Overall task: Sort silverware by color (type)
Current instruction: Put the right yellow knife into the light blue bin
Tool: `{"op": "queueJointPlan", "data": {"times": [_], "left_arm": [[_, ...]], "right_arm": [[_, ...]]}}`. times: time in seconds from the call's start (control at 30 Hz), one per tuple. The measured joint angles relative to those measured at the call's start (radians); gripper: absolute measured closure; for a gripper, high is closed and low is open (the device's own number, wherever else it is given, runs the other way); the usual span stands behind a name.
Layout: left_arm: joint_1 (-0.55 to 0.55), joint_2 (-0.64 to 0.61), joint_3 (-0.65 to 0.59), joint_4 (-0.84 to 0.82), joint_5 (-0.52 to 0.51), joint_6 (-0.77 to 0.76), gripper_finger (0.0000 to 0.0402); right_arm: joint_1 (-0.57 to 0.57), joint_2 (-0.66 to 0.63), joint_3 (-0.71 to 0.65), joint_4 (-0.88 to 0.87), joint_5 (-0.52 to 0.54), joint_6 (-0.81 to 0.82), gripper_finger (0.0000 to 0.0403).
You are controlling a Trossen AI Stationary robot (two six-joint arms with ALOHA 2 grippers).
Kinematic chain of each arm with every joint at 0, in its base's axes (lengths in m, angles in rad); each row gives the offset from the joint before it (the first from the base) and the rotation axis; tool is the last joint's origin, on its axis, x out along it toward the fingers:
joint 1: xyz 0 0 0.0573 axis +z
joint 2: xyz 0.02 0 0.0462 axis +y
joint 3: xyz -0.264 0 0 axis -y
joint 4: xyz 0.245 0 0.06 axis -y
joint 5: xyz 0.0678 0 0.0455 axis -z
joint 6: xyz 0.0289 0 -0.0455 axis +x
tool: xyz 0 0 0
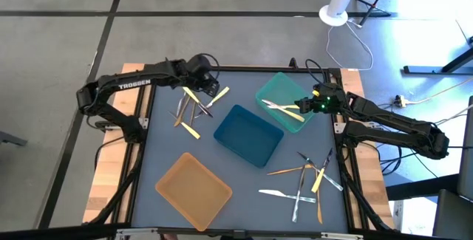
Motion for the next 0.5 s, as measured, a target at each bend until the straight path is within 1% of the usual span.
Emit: {"op": "queueJointPlan", "data": {"times": [0.23,0.37,0.5], "left_arm": [[0.058,0.0,-0.001,-0.086,0.0,-0.153,0.021],[0.086,0.0,-0.04,-0.091,0.003,-0.255,0.021],[0.112,0.0,-0.093,-0.089,0.058,-0.366,0.021]], "right_arm": [[0.0,0.0,0.0,0.0,0.0,0.0,0.0193],[0.0,0.0,0.0,0.0,0.0,0.0,0.0193],[0.0,0.0,0.0,0.0,0.0,0.0,0.0193]]}}
